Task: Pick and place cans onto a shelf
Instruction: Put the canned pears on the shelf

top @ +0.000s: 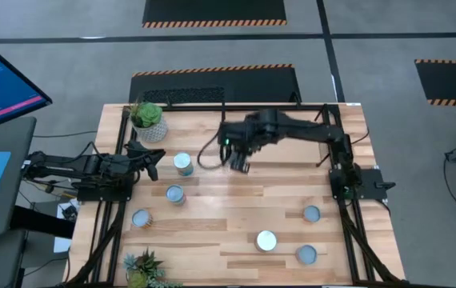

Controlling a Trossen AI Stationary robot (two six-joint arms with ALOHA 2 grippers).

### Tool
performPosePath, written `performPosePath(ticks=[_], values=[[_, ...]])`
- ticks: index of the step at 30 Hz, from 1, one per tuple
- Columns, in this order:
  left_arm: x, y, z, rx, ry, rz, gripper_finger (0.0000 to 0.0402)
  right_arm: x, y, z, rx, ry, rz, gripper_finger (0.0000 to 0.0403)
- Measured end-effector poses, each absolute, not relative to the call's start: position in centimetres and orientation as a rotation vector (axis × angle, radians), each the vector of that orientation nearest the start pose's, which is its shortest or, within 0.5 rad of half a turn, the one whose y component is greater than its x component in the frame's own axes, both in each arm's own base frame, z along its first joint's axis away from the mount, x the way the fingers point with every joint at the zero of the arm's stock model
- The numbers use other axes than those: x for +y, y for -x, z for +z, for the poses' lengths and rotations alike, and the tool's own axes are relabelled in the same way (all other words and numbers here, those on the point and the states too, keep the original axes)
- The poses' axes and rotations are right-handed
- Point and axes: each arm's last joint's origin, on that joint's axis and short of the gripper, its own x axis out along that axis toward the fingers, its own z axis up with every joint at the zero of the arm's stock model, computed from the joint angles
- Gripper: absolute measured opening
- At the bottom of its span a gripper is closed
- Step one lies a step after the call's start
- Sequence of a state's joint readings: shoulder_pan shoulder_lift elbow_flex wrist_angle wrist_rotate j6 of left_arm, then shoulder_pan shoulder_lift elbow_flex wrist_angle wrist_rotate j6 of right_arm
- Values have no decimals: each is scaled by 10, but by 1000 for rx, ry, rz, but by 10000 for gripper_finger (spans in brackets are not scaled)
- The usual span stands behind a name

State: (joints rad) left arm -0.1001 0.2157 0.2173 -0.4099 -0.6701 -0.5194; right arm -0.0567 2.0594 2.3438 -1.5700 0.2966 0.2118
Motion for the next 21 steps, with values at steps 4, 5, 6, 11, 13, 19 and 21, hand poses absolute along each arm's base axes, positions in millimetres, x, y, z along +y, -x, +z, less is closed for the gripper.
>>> performPosePath(ticks=[4,5,6,11,13,19,21], values=[[9,-91,184,227,344,643,52,-62,-385,371,1226,-35,-590,2],[9,-91,184,226,345,644,52,-70,-383,371,1226,-36,-623,2],[9,-91,184,226,344,644,52,-77,-381,372,1226,-40,-653,2],[9,-91,184,226,344,645,52,-114,-374,371,1214,-88,-769,1],[9,-91,184,224,342,652,52,-128,-372,369,1209,-111,-803,1],[10,-91,185,212,330,692,52,-160,-376,358,1133,-221,-770,1],[10,-91,185,212,330,694,52,-167,-378,350,1121,-262,-742,1]])
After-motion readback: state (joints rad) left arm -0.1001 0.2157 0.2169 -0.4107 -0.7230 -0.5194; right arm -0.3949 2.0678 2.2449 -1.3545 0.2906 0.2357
